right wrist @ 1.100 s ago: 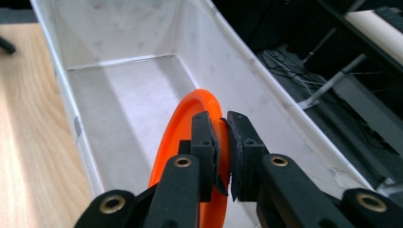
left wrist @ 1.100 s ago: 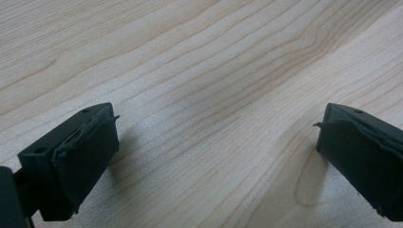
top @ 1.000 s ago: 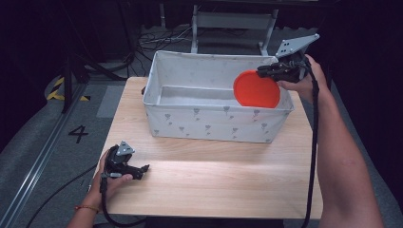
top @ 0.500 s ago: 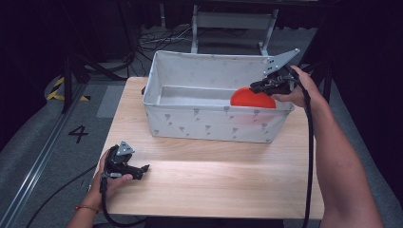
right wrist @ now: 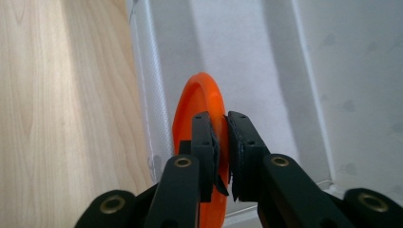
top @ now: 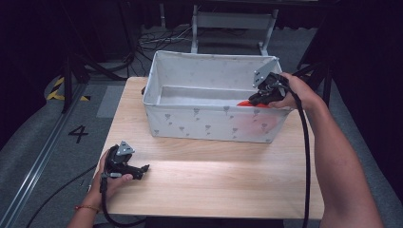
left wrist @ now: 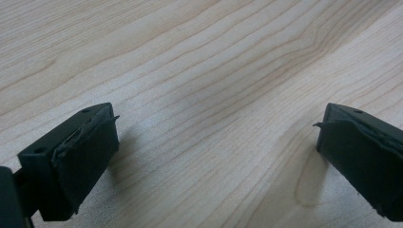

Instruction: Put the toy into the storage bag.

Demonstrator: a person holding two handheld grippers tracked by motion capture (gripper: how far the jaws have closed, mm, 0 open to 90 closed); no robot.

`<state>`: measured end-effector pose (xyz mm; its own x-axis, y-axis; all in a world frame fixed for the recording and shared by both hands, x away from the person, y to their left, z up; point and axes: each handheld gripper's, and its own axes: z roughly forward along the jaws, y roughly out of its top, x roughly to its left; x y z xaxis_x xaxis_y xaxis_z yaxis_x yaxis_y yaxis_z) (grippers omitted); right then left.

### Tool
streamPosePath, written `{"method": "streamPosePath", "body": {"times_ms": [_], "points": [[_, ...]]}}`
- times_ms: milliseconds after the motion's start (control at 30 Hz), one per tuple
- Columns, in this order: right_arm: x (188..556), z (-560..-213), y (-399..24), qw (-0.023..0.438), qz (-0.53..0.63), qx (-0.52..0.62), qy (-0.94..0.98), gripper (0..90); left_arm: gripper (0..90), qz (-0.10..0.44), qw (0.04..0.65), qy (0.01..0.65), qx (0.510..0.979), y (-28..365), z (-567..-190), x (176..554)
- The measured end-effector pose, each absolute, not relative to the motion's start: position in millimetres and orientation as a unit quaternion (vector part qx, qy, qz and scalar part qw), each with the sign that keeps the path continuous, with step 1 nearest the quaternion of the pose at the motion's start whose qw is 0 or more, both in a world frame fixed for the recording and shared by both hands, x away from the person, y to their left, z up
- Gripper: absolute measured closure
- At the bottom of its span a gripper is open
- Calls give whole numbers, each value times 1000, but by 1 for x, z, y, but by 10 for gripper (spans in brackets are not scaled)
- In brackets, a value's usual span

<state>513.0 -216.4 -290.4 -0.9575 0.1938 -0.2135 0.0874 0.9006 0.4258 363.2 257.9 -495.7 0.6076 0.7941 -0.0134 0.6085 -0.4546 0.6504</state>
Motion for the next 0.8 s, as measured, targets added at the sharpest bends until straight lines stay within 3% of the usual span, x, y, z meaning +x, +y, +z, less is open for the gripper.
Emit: {"method": "streamPosePath", "body": {"times_ms": [400,600,800], "points": [[521,-304,-202,86,150,76,982,814,4,148,315,417,840,258,-496,363],[522,-305,-202,89,142,80,983,811,4,147,314,417,840,258,-496,364],[520,-302,-211,105,179,101,973,726,4,149,315,415,840,258,-496,364]]}}
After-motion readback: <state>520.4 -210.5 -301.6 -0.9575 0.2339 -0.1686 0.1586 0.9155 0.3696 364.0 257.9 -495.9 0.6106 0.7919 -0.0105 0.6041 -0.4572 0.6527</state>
